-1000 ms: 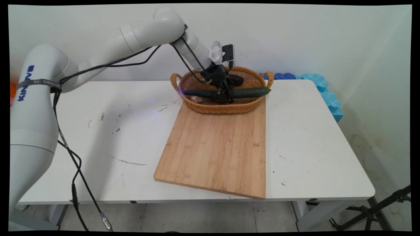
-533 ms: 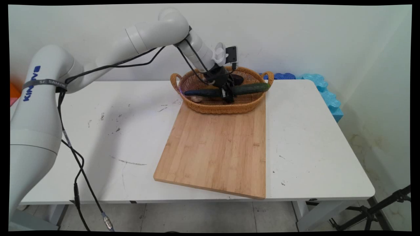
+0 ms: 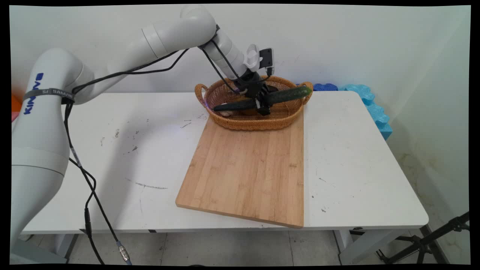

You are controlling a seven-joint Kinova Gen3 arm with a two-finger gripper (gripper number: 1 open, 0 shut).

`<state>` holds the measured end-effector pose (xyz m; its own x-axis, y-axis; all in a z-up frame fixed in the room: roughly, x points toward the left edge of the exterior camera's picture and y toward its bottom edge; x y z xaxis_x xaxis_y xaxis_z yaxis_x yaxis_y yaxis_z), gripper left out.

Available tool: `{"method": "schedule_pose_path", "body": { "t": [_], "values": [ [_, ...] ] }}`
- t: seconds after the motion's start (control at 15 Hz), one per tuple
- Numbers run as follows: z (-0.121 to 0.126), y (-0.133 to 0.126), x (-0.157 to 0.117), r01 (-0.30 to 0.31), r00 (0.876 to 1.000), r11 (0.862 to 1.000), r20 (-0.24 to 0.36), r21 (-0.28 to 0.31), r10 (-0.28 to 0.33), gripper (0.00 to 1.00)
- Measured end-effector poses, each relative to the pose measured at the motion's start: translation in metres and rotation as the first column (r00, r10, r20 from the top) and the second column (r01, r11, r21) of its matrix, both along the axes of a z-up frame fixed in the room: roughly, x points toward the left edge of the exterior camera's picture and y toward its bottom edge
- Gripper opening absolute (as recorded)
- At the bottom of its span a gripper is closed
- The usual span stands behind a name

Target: Place the picked object on the cutting board

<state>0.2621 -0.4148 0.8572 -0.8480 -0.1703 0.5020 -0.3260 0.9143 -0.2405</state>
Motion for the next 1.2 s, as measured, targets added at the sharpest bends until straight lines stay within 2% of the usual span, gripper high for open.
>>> {"method": "schedule_pose_path", "body": {
  "t": [0.87,1.2],
  "values": [
    [0.056,0.034,-0.011,-0.037,0.999,0.999,-0.033,-0.037,0.035,0.0],
    [0.069,0.047,-0.016,-0.041,0.998,0.998,-0.042,-0.043,0.039,0.0]
  ]
}}
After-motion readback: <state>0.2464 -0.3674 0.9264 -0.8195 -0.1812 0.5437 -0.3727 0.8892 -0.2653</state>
